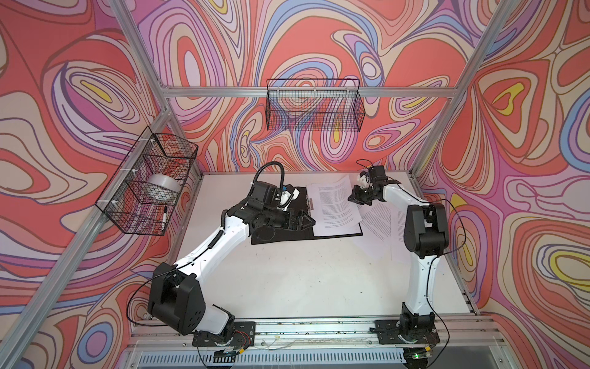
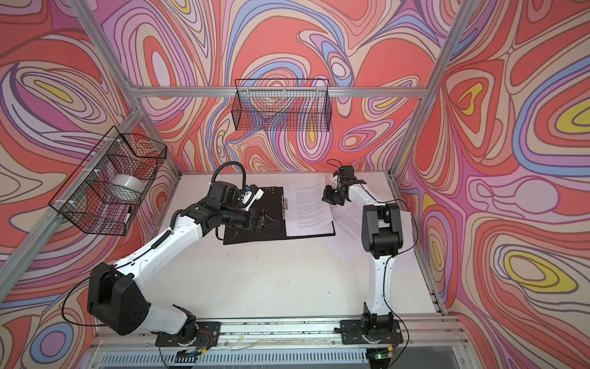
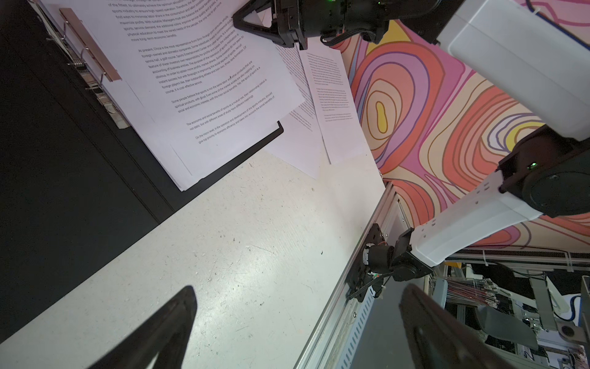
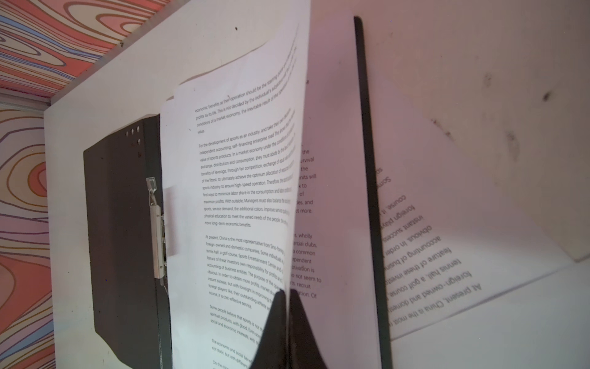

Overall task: Put the files into the folder
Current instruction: 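Hold the sheet edge on the folder with the right gripper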

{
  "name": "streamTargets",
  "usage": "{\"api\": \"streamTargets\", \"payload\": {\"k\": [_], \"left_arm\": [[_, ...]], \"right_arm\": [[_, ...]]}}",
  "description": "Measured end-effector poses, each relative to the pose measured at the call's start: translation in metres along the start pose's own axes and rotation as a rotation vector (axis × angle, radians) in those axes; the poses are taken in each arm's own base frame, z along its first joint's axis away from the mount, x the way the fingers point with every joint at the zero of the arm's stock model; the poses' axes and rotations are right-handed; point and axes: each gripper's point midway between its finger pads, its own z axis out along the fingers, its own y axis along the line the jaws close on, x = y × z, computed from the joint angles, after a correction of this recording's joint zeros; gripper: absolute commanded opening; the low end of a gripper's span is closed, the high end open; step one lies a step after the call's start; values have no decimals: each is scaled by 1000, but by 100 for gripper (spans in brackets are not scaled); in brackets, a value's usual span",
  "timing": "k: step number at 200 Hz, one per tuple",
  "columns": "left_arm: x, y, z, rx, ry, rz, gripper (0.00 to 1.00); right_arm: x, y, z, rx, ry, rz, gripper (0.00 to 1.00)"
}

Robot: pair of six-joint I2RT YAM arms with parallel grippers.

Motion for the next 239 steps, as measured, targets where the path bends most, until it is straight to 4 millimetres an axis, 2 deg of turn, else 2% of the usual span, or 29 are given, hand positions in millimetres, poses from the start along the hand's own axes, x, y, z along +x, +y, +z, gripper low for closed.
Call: {"api": "streamTargets", "payload": {"k": [57, 174, 239], "left_arm": [[0, -1, 0, 5, 2, 0, 100], [0, -1, 0, 5, 2, 0, 100], [1, 3, 4, 3, 10, -8, 100]], "right_arm": [[6, 10, 6, -11, 15, -17, 0], [14, 8, 16, -15, 43, -14, 0], [14, 8, 15, -13, 49, -26, 0]]}}
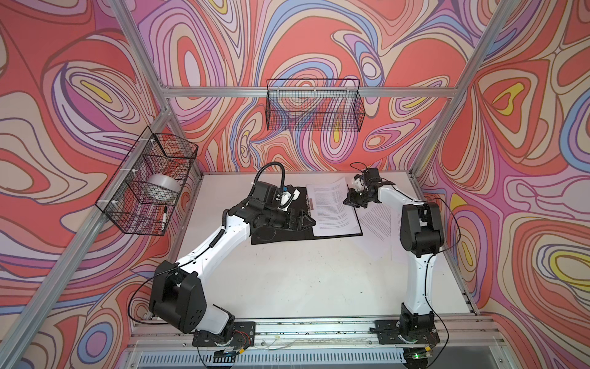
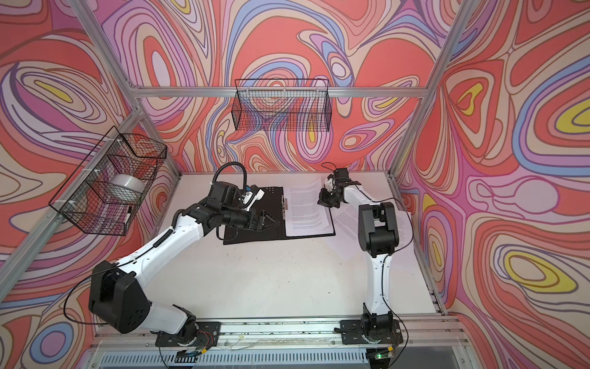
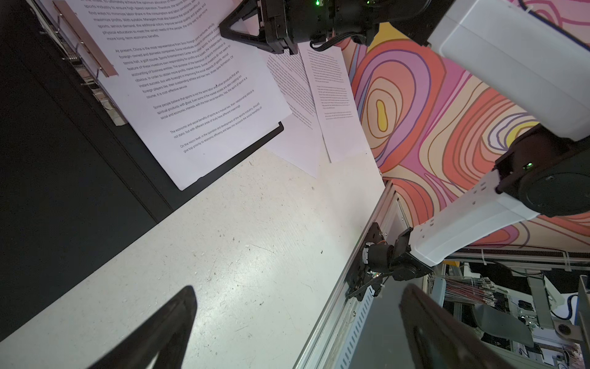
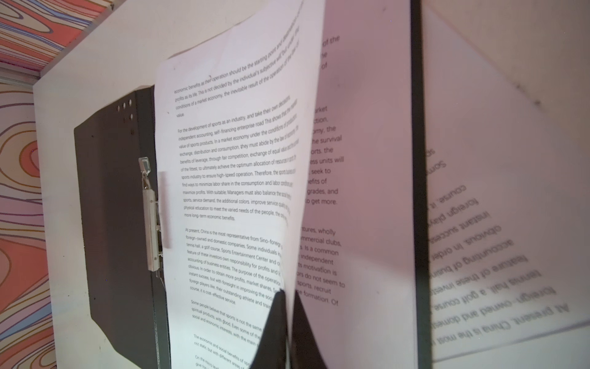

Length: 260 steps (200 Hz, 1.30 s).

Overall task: Put the files into the folder
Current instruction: 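Hold the sheet edge on the folder with the right gripper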

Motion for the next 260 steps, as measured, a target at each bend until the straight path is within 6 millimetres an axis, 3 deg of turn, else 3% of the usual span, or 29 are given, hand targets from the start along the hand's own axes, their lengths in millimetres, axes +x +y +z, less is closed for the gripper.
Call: {"api": "streamTargets", "payload": {"k": [260], "left_arm": [[1, 3, 3, 0, 10, -8, 100]], "right_arm": [[1, -12, -5, 45, 13, -20, 0]]}}
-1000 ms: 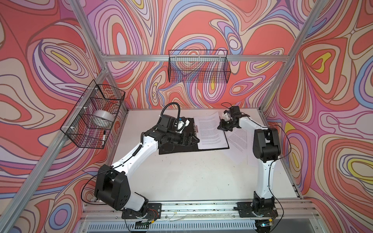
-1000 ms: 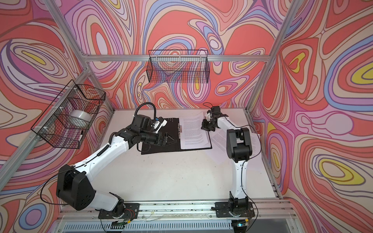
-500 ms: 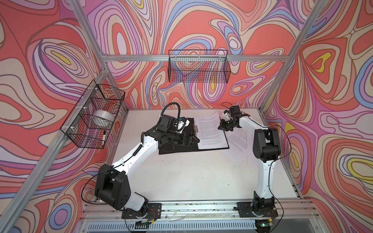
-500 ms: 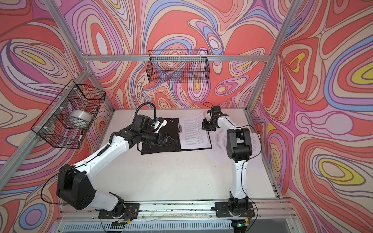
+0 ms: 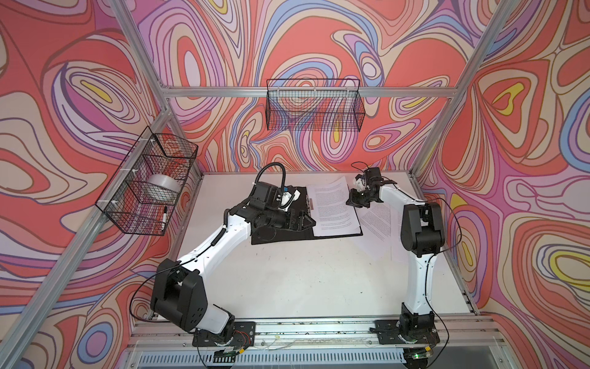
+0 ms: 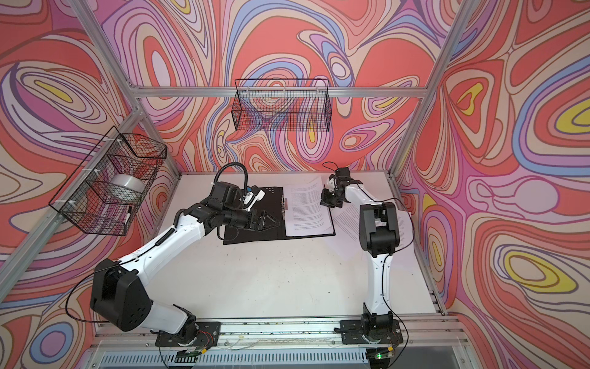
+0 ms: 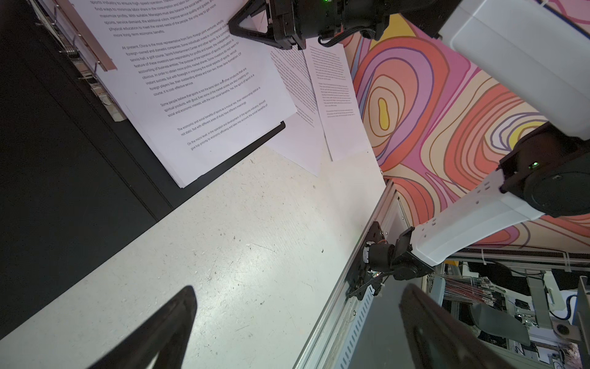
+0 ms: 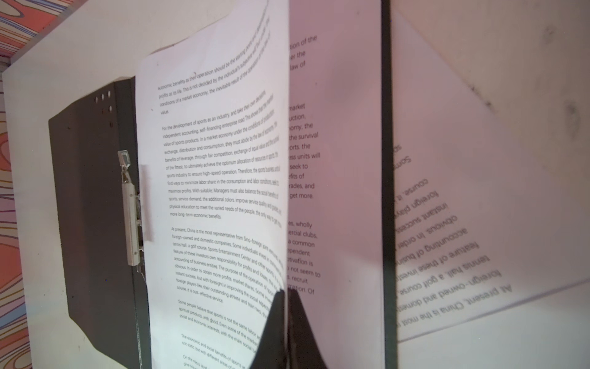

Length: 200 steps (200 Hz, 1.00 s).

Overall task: Put the files into the folder
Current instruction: 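Hold the sheet edge on the folder with the right gripper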

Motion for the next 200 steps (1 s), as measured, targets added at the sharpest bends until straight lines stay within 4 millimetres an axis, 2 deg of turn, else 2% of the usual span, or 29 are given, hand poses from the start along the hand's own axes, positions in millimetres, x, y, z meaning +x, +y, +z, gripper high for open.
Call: {"api": "streamTargets", "payload": {"k": [84, 192, 200], "left_arm": [[0, 0, 0, 0, -1, 0, 100], [0, 0, 0, 0, -1, 0, 100], [0, 0, 0, 0, -1, 0, 100]], "right_arm": [[2, -3, 12, -3, 19, 6, 0], [4, -3, 12, -1, 23, 7, 0], [4, -3, 12, 0, 24, 8, 4]]}}
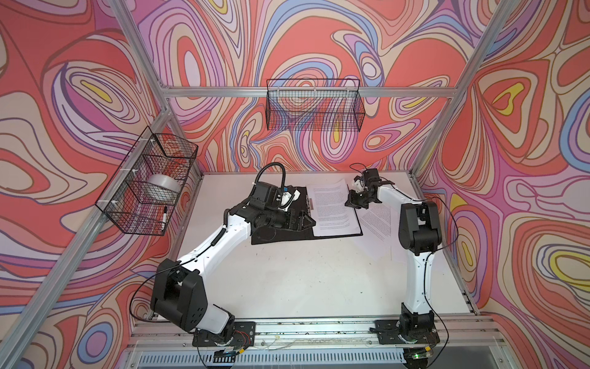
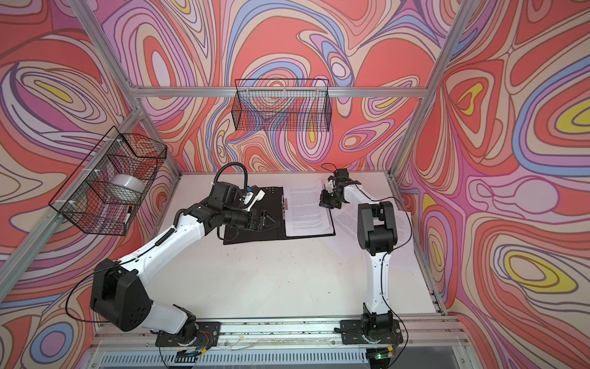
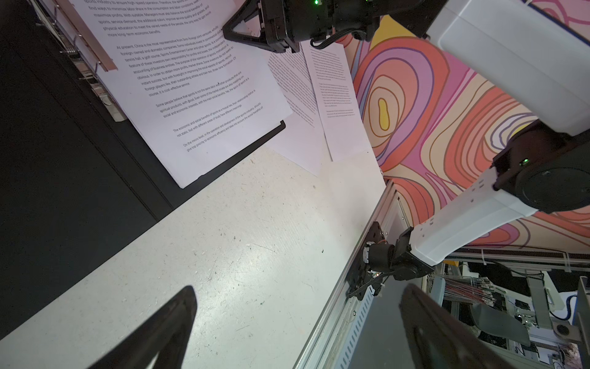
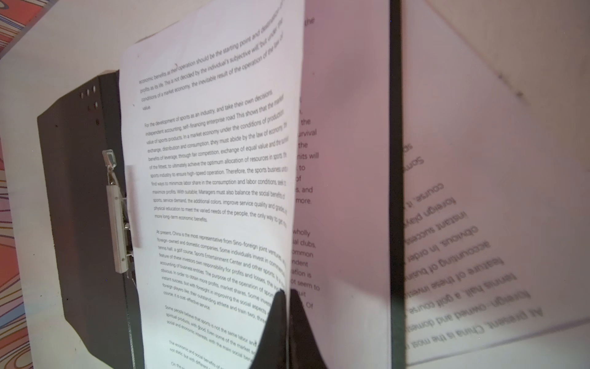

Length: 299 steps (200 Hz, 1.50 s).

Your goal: Put the files into the folder

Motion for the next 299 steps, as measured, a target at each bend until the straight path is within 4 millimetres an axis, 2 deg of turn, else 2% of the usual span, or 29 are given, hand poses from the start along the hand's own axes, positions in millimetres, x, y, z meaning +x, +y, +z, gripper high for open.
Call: {"api": "streamTargets", "payload": {"k": [33, 77, 105, 129, 148, 177, 192, 211, 226, 275, 299], "left_arm": [[0, 0, 0, 0, 0, 0, 100], [0, 0, 0, 0, -1, -2, 100], [0, -1, -1, 0, -3, -5, 100], [-2, -3, -4, 0, -12, 2, 100], [-3, -6, -7, 2, -22, 11, 100], [-3, -7, -8, 0, -26, 13, 100], [-3, -7, -8, -2, -26, 13, 100], [-3, -6, -8, -3, -27, 13, 100], [-3, -6, -8, -3, -27, 13, 100], [-3, -6, -8, -3, -27, 13, 100], [-3, -6, -8, -3, -27, 13, 100]], "right_arm": [[0, -3, 0, 19, -1, 10, 27], [0, -15, -2, 92, -1, 19, 50], [-11, -27, -16, 212, -32, 35, 56], [-20, -27, -32, 304, -71, 36, 57], [-22, -5, -41, 332, -90, 16, 57], [-14, 70, -31, 274, -106, -63, 54], [-3, 110, -24, 221, -98, -101, 48], [3, 142, -12, 165, -89, -117, 43], [5, 149, -1, 142, -79, -112, 42], [23, 131, 48, 150, 8, -68, 41], [28, 130, 60, 137, 25, -63, 40]]}}
